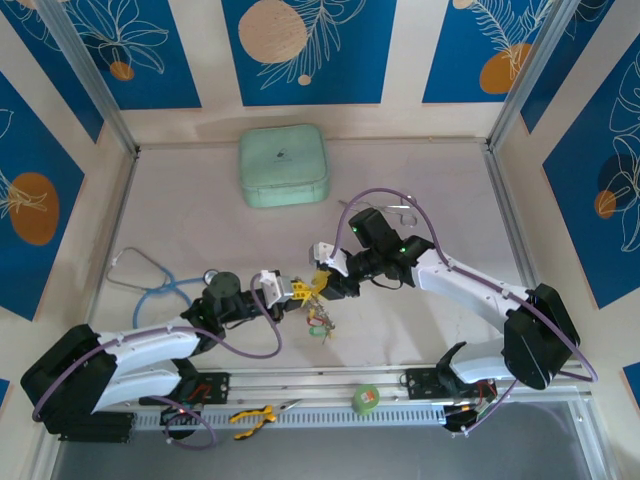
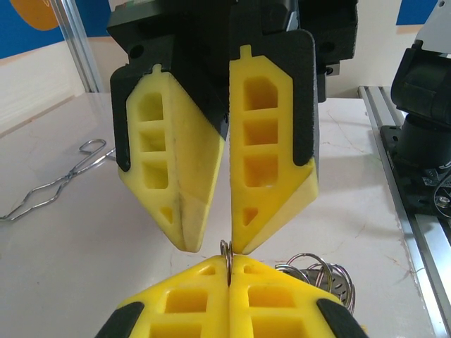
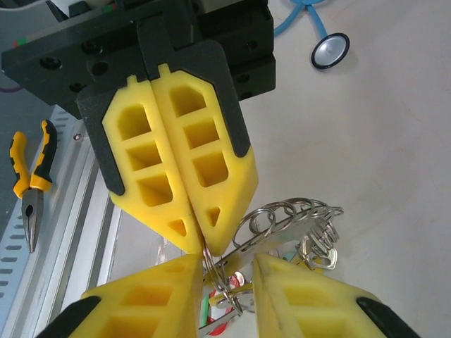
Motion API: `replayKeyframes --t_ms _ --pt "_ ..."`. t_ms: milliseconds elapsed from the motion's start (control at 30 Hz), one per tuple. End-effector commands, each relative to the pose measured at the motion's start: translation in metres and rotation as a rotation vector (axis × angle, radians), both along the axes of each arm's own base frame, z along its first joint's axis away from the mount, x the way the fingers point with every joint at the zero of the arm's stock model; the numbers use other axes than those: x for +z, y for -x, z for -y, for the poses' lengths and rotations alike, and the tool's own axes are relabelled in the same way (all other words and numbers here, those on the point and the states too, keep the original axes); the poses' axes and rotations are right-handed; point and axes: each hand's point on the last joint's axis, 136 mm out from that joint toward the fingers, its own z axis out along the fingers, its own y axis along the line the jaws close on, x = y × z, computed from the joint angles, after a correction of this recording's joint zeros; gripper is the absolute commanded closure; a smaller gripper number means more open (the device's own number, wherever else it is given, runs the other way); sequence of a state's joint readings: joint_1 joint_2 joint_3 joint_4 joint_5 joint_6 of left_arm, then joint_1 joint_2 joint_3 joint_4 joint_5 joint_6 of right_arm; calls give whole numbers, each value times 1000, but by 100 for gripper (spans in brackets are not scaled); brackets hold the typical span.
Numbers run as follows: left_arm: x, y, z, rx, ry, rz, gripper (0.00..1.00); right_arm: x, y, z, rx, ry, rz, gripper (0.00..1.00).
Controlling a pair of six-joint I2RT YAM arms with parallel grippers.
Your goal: Put the keys on the keyring
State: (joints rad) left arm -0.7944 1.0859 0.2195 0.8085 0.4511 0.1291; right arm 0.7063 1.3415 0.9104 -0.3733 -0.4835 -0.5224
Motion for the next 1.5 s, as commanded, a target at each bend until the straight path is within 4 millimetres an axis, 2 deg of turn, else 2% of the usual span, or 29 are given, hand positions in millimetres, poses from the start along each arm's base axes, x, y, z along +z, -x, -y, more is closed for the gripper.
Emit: replayKeyframes --t_ms 0,300,400,567,633,667,733,867,1000,1133,1467 --pt "14 2 -1 1 51 37 100 -9 6 2 20 0 -44 75" --pt "14 2 -1 0 51 39 100 -9 8 -1 34 -11 -29 72" --pt "14 2 -1 -1 52 39 100 -6 6 -5 36 -24 -12 74" --pt "16 1 -2 6 55 39 100 -3 3 -7 43 -27 1 100" --pt "15 -1 -3 21 47 34 100 -1 4 -6 44 -24 6 100" --pt "14 -2 -4 29 42 30 97 1 3 -5 42 -23 14 100" --pt "11 -2 -6 42 26 24 84 4 3 -4 37 -19 28 100" --pt "1 -4 -10 60 -43 12 75 2 3 -1 43 35 62 100" --pt "-4 -3 -13 59 -119 12 74 -6 5 3 59 110 83 100" --pt "-7 -4 -14 63 -157 18 72 -2 9 -1 77 118 101 100" --pt "0 -6 -7 39 -140 20 75 0 11 -11 125 209 202 100"
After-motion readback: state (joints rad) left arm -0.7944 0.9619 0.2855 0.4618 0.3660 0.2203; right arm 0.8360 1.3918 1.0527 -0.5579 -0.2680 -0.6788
